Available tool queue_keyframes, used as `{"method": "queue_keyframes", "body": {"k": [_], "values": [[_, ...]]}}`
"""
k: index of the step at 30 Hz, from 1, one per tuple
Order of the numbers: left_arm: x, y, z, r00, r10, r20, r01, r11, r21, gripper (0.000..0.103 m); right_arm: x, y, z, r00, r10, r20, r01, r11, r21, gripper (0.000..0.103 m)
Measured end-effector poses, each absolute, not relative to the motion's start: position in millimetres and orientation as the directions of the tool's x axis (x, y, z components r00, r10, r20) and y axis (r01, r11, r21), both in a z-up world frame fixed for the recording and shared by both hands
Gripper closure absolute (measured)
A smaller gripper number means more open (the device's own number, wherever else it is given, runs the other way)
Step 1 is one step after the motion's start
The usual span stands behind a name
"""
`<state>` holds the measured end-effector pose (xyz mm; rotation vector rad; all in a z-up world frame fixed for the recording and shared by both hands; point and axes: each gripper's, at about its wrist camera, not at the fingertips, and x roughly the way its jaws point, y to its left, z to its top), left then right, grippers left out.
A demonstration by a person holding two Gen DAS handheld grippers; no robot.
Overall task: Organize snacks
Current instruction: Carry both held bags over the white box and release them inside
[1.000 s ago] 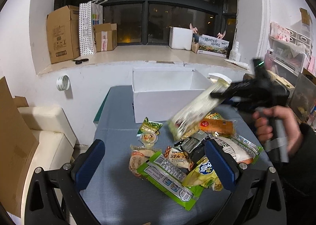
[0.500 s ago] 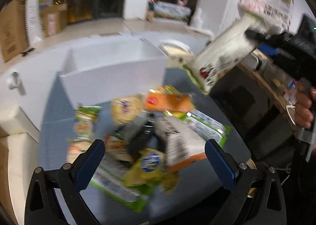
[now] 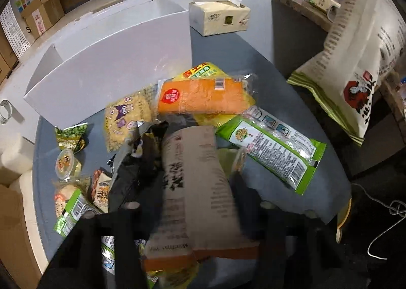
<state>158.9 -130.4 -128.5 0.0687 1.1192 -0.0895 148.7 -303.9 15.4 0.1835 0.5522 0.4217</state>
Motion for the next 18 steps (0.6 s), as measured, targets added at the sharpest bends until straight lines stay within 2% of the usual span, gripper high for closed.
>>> {"method": "queue_keyframes", "body": {"k": [2,5,12,18], "values": [[153.9,-126.1,-126.2,0.454,-0.028,-0.890,0.107,0.994,0.023,0.060,145.5,-306.7,14.4,0.771,0.431,-0.469,-0.336,0.901,0.276,0.079],[142.6,-110.5,-116.4,0.473,-0.101,-0.875,0.104,0.993,-0.058,0.061,142.7,-309.1,11.4,0.768,0.434,-0.470,-0.334,0.899,0.284,0.079],[108.7,-60.9,-58.3,0.631,-0.216,-0.745,0.108,0.975,-0.192,0.063,143.1,-305.9,1.4,0.752,0.445,-0.486,-0.338,0.894,0.295,0.079],[105.1,-18.3,-14.5,0.751,-0.170,-0.639,0.067,0.981,-0.182,0.064,149.0,-287.1,0.8,0.728,0.484,-0.486,-0.384,0.875,0.295,0.079]]}}
